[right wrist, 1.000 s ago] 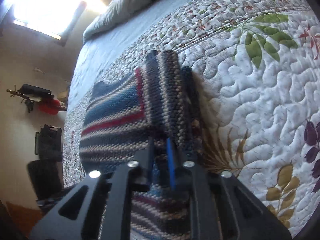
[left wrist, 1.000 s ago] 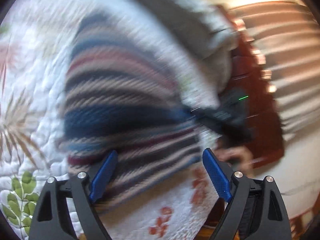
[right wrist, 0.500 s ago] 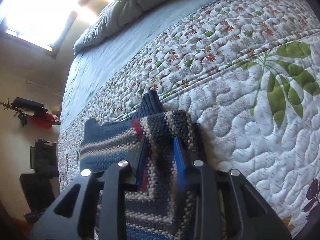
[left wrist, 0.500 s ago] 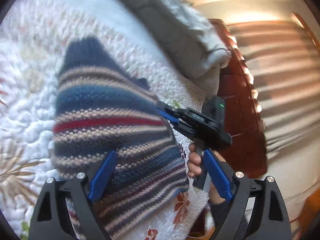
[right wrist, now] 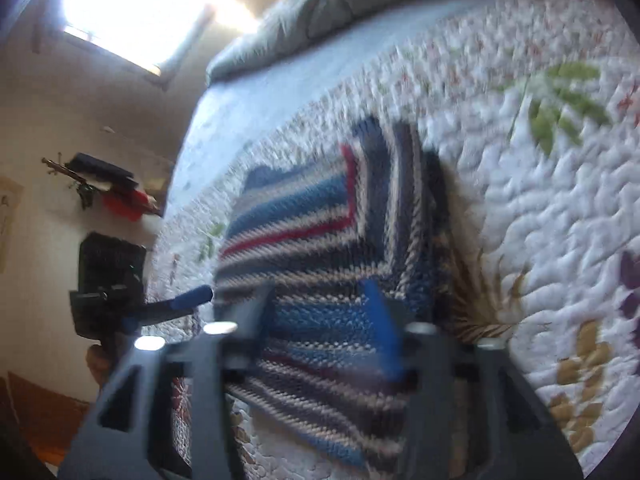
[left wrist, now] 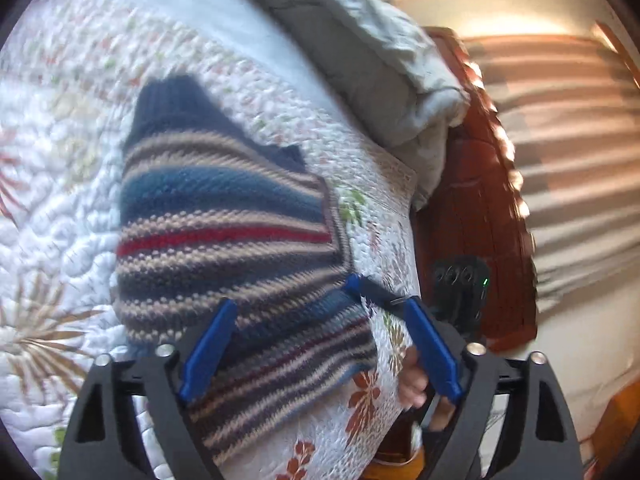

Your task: Fold small clothes

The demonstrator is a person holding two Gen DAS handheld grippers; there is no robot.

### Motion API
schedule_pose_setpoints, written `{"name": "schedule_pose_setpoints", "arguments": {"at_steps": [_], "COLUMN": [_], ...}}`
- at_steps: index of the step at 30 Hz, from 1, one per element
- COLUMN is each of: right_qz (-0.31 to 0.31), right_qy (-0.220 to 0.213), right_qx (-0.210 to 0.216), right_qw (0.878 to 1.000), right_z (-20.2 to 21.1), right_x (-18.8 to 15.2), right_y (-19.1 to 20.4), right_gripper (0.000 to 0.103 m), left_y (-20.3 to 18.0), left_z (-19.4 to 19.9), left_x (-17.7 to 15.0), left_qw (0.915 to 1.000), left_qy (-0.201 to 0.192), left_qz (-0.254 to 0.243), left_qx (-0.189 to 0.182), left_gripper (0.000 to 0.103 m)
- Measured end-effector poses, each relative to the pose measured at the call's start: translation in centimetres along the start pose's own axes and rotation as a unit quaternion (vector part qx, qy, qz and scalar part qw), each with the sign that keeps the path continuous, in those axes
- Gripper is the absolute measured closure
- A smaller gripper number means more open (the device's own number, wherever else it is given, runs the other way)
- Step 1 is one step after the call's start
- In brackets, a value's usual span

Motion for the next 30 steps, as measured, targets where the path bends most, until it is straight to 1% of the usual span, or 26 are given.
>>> {"name": "schedule_pose_setpoints", "arguments": {"at_steps": [1, 2, 3, 4, 5, 6, 7, 8, 9, 10, 13, 16, 19, 21, 23, 24, 25, 26, 27, 28, 30], "right_qz": [-0.002, -0.010, -0.025, -0.056, -0.077, -0.096, -0.104, -0.115, -0.122, -0.126, -0.134, -0.130, -0.115, -0.103, -0.093, -0.089, -0.086, -0.092, -0.090, -0.081, -0.077], "right_qy": [-0.004, 0.001, 0.018, 0.048, 0.068, 0.084, 0.090, 0.097, 0.102, 0.101, 0.099, 0.109, 0.122, 0.136, 0.135, 0.134, 0.135, 0.140, 0.133, 0.126, 0.112], "right_qx": [-0.010, -0.015, -0.012, -0.008, -0.005, 0.004, 0.017, 0.038, 0.055, 0.063, 0.089, 0.097, 0.104, 0.117, 0.114, 0.108, 0.095, 0.094, 0.090, 0.082, 0.072], "right_qw": [1.000, 1.000, 0.999, 0.997, 0.995, 0.992, 0.990, 0.988, 0.986, 0.985, 0.982, 0.981, 0.980, 0.978, 0.980, 0.981, 0.983, 0.981, 0.983, 0.985, 0.988], "right_z": [0.9, 1.4, 1.4, 0.7, 0.1, -0.6, -1.0, -1.7, -2.3, -2.5, -3.7, -4.7, -5.8, -6.8, -7.0, -7.0, -6.9, -7.2, -7.1, -6.9, -6.4], "right_x": [0.3, 0.6, 0.8, 0.8, 0.7, 0.6, 0.4, 0.3, 0.3, 0.1, 0.9, 1.7, 2.2, 1.9, 1.7, 1.5, 1.1, 0.8, 0.6, 0.4, 0.0], "right_y": [-0.5, -1.3, -2.5, -4.3, -5.6, -6.9, -7.5, -8.1, -8.6, -8.9, -9.3, -8.8, -7.8, -7.0, -6.4, -6.3, -6.3, -6.5, -6.5, -6.1, -5.4], "right_gripper": [0.006, 0.004, 0.004, 0.004, 0.004, 0.004, 0.004, 0.004, 0.004, 0.003, 0.002, 0.002, 0.002, 0.002, 0.003, 0.009, 0.041, 0.050, 0.054, 0.057, 0.060], "left_y": [0.0, 0.3, 0.9, 2.0, 3.8, 4.8, 5.9, 6.9, 7.2, 7.8, 9.6, 10.1, 9.6, 9.5, 9.6, 9.8, 9.9, 10.1, 10.1, 10.1, 9.4], "left_z": [0.6, 1.5, 1.8, 1.9, 1.5, 1.0, 0.5, 0.0, -0.1, -0.2, -0.6, -1.5, -2.9, -4.0, -4.5, -4.5, -4.5, -4.5, -4.3, -4.0, -3.6], "left_x": [0.1, 0.4, 0.6, 0.7, 0.8, 0.9, 0.8, 0.7, 0.8, 1.0, 1.5, 1.7, 1.4, 1.2, 1.1, 1.1, 1.1, 1.1, 1.1, 0.9, 0.9], "left_qw": [0.9999, 0.9993, 0.9987, 0.9982, 0.9973, 0.9965, 0.9958, 0.9955, 0.9959, 0.9967, 0.9972, 0.9975, 0.9975, 0.9971, 0.9968, 0.9971, 0.9973, 0.9974, 0.9973, 0.9974, 0.9975], "left_qy": [-0.001, -0.003, -0.001, 0.006, 0.023, 0.037, 0.050, 0.063, 0.063, 0.055, 0.041, 0.048, 0.062, 0.071, 0.074, 0.069, 0.066, 0.061, 0.061, 0.060, 0.056], "left_qz": [-0.011, -0.020, -0.024, -0.017, 0.004, 0.016, 0.029, 0.034, 0.032, 0.031, 0.050, 0.047, 0.035, 0.028, 0.028, 0.029, 0.032, 0.038, 0.040, 0.038, 0.031], "left_qx": [0.009, 0.031, 0.046, 0.058, 0.070, 0.073, 0.071, 0.062, 0.058, 0.052, 0.038, 0.022, -0.004, -0.006, -0.008, -0.008, -0.005, 0.006, 0.010, 0.014, 0.027], "left_gripper": [0.010, 0.008, 0.006, 0.006, 0.006, 0.006, 0.006, 0.006, 0.006, 0.006, 0.004, 0.004, 0.004, 0.004, 0.004, 0.004, 0.007, 0.016, 0.022, 0.024, 0.031]}}
Point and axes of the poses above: each gripper's, at about its wrist camera, not at the fingertips, and z roughly against the way its jaws point, y to its left, x to its top, the point moved 3 cm from there along -z, roughly the way its jaws point, and after that the axes turned 4 degrees about -z, right-handed, at the moved point
